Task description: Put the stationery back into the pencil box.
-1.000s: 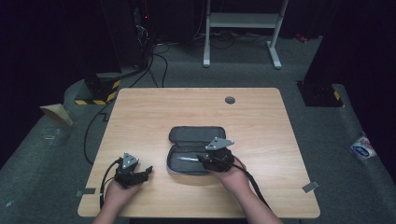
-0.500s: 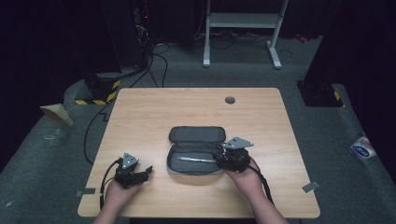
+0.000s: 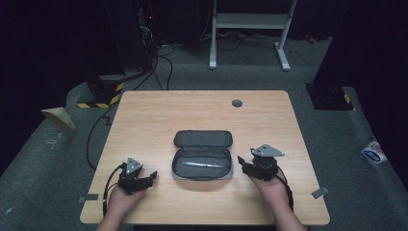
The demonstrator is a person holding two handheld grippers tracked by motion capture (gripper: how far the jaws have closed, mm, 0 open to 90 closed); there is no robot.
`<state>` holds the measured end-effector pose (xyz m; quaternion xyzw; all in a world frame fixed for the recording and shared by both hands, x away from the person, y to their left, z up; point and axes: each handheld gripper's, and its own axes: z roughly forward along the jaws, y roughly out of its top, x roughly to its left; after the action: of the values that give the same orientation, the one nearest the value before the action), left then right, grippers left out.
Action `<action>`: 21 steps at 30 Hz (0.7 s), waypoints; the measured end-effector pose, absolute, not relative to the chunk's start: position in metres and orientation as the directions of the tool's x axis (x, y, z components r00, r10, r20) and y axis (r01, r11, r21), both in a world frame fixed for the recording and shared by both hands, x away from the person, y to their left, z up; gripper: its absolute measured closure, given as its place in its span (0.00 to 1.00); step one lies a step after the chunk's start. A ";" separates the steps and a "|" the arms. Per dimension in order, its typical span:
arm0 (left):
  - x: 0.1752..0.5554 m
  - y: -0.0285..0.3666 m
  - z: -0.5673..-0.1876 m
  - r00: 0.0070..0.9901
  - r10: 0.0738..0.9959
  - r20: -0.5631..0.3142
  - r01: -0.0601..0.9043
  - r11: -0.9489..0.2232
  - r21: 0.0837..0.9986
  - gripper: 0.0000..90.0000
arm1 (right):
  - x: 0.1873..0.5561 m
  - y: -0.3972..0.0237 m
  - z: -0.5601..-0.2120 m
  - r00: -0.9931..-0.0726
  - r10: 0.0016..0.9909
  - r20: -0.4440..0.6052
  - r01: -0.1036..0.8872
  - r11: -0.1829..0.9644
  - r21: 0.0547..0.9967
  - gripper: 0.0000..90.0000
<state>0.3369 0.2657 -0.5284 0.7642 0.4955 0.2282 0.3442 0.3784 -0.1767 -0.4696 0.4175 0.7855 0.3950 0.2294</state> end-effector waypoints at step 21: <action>0.337 0.265 -0.529 0.401 0.916 0.006 0.600 -0.268 0.754 0.34 | 0.363 -0.249 -0.513 -0.387 0.922 -0.027 0.608 0.277 0.744 0.39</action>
<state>0.3368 0.2654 -0.5285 0.7625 0.4970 0.2287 0.3453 0.3634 -0.2487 -0.5128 0.5010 0.7635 0.3326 0.2357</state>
